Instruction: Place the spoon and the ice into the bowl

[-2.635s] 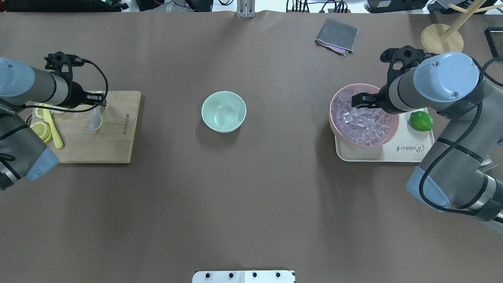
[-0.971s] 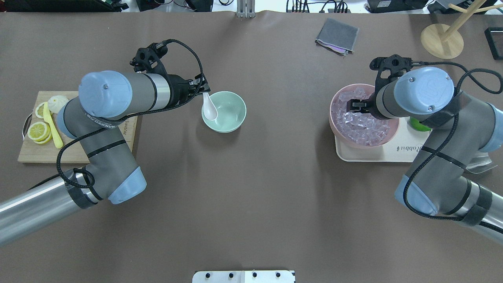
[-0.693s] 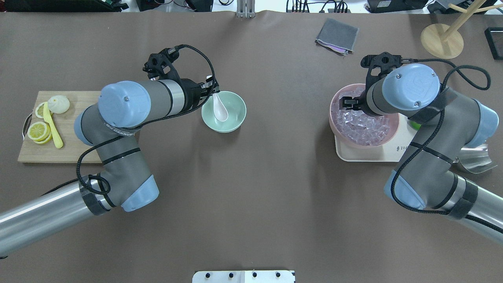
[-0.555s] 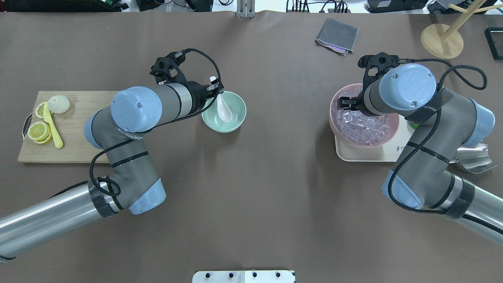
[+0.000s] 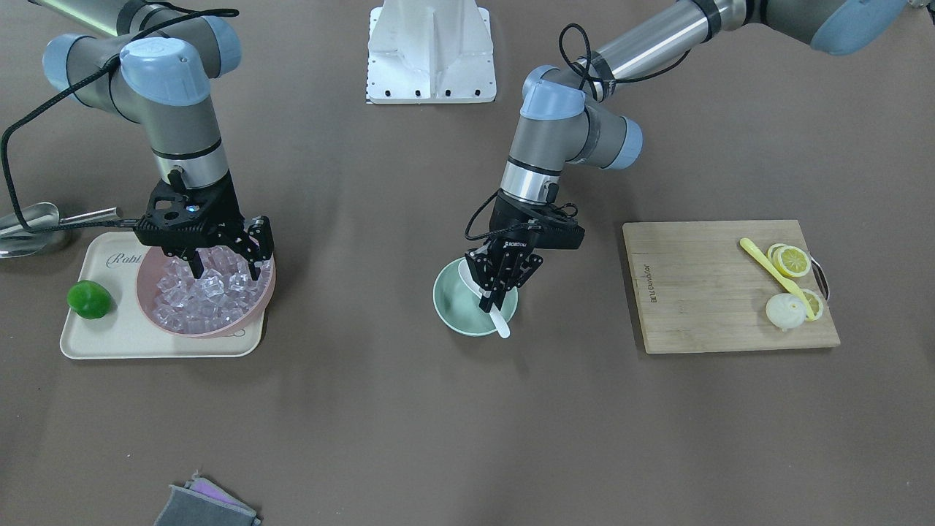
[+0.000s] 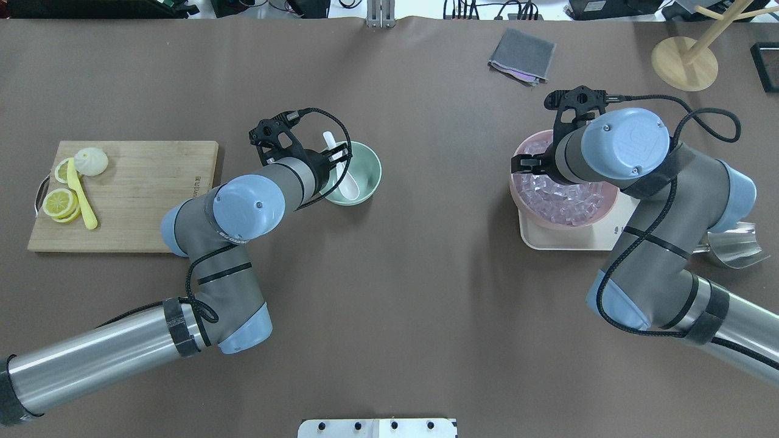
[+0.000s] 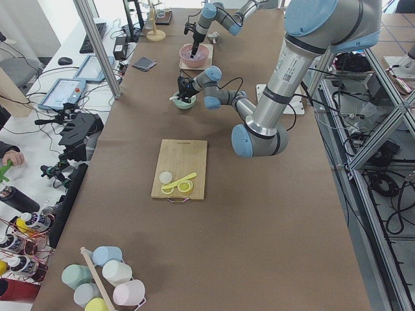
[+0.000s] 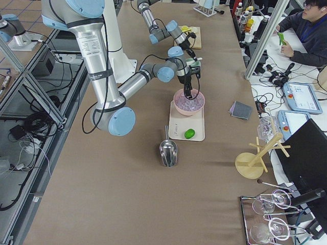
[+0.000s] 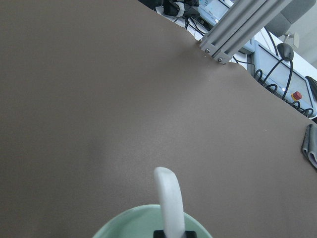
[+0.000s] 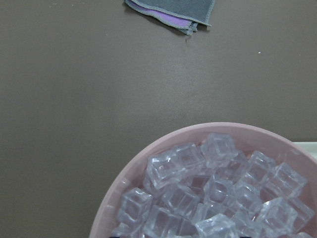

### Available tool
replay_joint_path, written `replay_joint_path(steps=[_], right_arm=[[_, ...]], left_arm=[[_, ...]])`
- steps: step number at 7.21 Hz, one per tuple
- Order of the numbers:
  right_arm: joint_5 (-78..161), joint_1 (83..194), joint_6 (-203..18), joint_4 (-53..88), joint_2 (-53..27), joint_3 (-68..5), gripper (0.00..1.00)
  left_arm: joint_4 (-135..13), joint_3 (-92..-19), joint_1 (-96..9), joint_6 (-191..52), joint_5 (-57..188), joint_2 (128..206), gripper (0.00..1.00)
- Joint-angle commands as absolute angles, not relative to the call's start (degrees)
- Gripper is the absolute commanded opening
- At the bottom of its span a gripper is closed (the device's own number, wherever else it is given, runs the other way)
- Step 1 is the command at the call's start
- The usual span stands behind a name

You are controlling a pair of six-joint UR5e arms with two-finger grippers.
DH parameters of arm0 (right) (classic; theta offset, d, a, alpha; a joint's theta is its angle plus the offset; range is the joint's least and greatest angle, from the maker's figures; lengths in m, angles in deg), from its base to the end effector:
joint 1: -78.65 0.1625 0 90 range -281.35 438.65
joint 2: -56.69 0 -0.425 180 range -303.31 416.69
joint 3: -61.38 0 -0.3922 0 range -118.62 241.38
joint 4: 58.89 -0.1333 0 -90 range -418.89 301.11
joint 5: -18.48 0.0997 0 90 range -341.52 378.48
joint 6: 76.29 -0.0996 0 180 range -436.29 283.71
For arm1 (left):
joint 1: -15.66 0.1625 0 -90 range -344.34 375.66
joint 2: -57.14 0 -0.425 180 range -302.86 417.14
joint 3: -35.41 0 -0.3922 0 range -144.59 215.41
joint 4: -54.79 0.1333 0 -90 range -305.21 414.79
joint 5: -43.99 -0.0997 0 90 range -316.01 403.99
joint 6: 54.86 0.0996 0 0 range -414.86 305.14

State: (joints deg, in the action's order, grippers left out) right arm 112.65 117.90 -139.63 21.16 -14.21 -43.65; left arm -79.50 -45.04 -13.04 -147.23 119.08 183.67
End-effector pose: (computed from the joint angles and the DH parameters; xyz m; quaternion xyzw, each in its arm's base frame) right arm -0.3883 -0.4801 0.3461 0.1757 -0.3330 0.0880 0.9222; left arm 0.5602 -0.4879 0.2626 0.2343 0.5385 -0.2887 0.7562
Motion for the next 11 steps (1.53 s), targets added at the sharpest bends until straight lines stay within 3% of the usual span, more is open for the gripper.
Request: replay_joint_path(steps=[1,3,5,7,11], right_arm=[[111.7,117.1,-139.7,21.2,-14.3,-43.6,0.85],[111.7,117.1,-139.3,21.1,-14.3,-43.7,0.78],[111.9,117.9,-131.2,20.7,-14.4,-43.7,0.74],[113.4,119.2,-125.5,20.5,-14.5,-43.9,0.72],[115.9,119.9,-123.2,11.8,-18.5,-42.9,0.68]], left_arm=[[-79.5,-45.2,-12.6,-146.1,119.0,183.6,0.98],[-72.6,-57.2,-17.2,-137.5,127.6,181.9,0.98],[-64.0,-65.5,-32.2,-122.9,155.9,173.1,0.98],[-64.2,-66.4,-41.0,-107.6,164.7,164.6,0.99],[-64.3,-66.0,-42.2,-103.6,164.8,162.6,0.99]])
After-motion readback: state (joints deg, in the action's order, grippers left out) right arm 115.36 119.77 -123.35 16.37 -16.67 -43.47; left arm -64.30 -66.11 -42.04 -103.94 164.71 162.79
